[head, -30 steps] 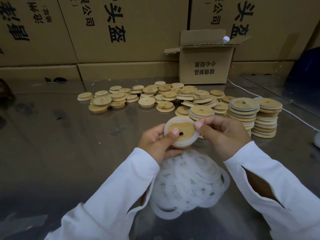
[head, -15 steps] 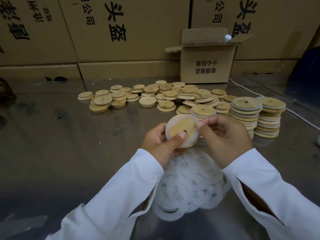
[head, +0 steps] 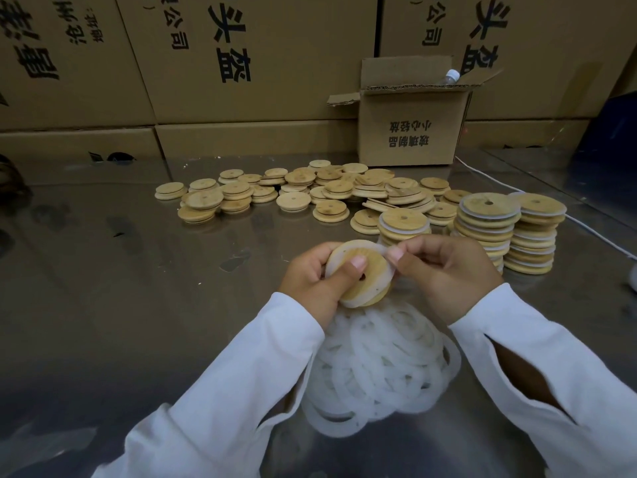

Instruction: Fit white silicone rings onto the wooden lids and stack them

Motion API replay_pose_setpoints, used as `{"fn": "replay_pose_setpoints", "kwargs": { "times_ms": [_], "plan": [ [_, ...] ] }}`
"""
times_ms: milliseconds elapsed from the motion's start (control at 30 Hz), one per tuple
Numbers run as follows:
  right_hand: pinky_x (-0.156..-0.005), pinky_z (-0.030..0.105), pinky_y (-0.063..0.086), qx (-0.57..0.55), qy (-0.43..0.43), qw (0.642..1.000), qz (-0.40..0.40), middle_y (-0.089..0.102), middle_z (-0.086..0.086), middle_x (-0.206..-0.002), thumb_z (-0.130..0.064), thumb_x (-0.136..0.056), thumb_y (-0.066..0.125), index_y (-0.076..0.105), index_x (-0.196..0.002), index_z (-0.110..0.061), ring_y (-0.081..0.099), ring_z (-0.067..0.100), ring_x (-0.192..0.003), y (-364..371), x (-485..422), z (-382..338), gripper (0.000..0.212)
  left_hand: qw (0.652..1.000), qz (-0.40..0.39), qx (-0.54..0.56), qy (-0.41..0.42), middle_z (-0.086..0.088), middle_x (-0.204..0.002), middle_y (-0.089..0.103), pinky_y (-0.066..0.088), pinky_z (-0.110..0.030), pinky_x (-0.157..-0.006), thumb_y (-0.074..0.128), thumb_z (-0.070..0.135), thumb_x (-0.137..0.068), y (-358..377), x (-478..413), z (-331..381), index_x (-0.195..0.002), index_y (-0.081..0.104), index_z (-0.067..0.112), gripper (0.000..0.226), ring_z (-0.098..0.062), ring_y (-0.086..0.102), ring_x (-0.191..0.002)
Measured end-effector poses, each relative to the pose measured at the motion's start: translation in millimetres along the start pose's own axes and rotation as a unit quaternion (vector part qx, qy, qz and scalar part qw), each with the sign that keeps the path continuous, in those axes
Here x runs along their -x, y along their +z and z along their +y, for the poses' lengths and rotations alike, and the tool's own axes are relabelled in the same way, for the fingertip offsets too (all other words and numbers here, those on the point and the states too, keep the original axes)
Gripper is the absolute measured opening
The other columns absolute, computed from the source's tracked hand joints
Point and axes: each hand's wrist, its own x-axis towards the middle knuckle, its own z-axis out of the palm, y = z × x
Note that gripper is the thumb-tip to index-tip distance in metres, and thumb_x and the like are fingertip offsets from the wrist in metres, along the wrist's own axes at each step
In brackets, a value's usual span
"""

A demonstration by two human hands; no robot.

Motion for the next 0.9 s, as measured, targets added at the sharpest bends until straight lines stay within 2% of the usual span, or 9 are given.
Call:
{"fn": "replay_pose_setpoints", "kwargs": {
  "times_ms": [67,167,300,367,467,567,667,800,900],
  "plan": [
    [-0.066,0.012,0.048,0.008,-0.007,1.000,-0.004,0.066,-0.006,-0.070,-0.015,-0.082,0.063,0.065,-0.066,-0.023,0.061,0.008,-0.068,1.5,0.4,0.3,0.018,0.999,0.016,0.024,-0.013,-0.008,-0.079,0.065,0.049,-0.050,-0.087,0.059,0.011,-0.085,0.3,-0.2,-0.3,-0.086,0.066,0.015,0.009,-0.027,0.060,-0.082],
    [-0.066,0.016,0.050,0.002,-0.019,1.000,-0.001,0.066,-0.006,-0.068,-0.014,-0.081,0.064,0.064,-0.065,-0.025,0.061,0.007,-0.065,2.0,-0.4,-0.3,0.019,0.997,0.026,0.065,-0.036,-0.007,-0.078,0.066,0.049,-0.049,-0.086,0.059,0.013,-0.084,1.5,0.3,0.0,-0.085,0.068,0.014,0.009,-0.025,0.061,-0.079],
    [-0.059,0.007,0.047,-0.034,-0.018,0.999,0.005,0.066,-0.012,-0.059,-0.013,-0.079,0.066,0.065,-0.065,-0.023,0.059,-0.003,-0.058,2.1,0.2,0.9,0.017,0.998,0.038,0.044,-0.011,-0.003,-0.074,0.068,0.051,-0.047,-0.085,0.066,0.014,-0.082,1.5,1.2,1.4,-0.081,0.069,0.017,0.004,-0.024,0.063,-0.078],
    [-0.060,0.008,0.048,-0.055,-0.012,0.998,0.018,0.067,-0.012,-0.058,-0.014,-0.077,0.068,0.065,-0.065,-0.021,0.061,-0.002,-0.059,4.0,1.6,1.9,0.014,0.998,0.045,0.035,-0.001,-0.001,-0.071,0.068,0.052,-0.045,-0.082,0.071,0.014,-0.078,1.0,2.0,2.6,-0.078,0.068,0.017,0.004,-0.022,0.063,-0.075],
    [-0.066,0.017,0.050,-0.020,-0.027,0.998,0.045,0.067,-0.008,-0.068,-0.026,-0.073,0.069,0.063,-0.069,-0.022,0.062,0.007,-0.068,9.7,5.8,2.5,0.008,0.998,0.061,0.029,0.003,-0.002,-0.069,0.069,0.053,-0.039,-0.077,0.068,0.009,-0.079,0.8,1.9,1.8,-0.077,0.066,0.015,0.006,-0.019,0.063,-0.071],
    [-0.061,0.008,0.044,0.049,-0.073,0.993,0.084,0.064,-0.013,-0.068,-0.039,-0.066,0.063,0.061,-0.071,-0.025,0.060,0.000,-0.069,14.5,11.1,1.4,0.015,0.995,0.073,0.067,-0.011,-0.004,-0.067,0.069,0.053,-0.035,-0.073,0.068,0.010,-0.077,2.0,2.2,0.8,-0.077,0.066,0.010,0.002,-0.020,0.064,-0.068],
    [-0.064,0.008,0.043,0.109,-0.101,0.985,0.089,0.062,-0.015,-0.069,-0.028,-0.074,0.065,0.059,-0.070,-0.026,0.057,-0.001,-0.074,14.0,10.3,2.4,0.007,0.993,0.073,0.084,-0.026,-0.006,-0.070,0.070,0.053,-0.039,-0.079,0.066,0.008,-0.079,4.5,2.2,-0.7,-0.080,0.067,0.009,0.001,-0.024,0.065,-0.073],
    [-0.063,0.005,0.041,0.122,-0.112,0.983,0.081,0.061,-0.016,-0.068,-0.019,-0.077,0.066,0.057,-0.067,-0.030,0.057,-0.001,-0.076,12.4,8.9,4.4,0.018,0.996,0.054,0.066,-0.036,-0.010,-0.081,0.071,0.054,-0.036,-0.081,0.061,0.005,-0.083,5.1,1.7,-3.6,-0.092,0.067,0.009,0.011,-0.023,0.066,-0.080],
    [-0.072,0.018,0.048,0.117,-0.099,0.987,0.045,0.063,-0.015,-0.067,-0.021,-0.076,0.066,0.059,-0.066,-0.030,0.061,0.003,-0.072,13.0,9.4,4.4,0.015,0.999,0.041,0.021,-0.011,-0.009,-0.081,0.071,0.054,-0.024,-0.072,0.062,0.009,-0.084,4.3,3.1,-4.6,-0.093,0.068,0.008,0.011,-0.016,0.066,-0.074]
  ]
}}
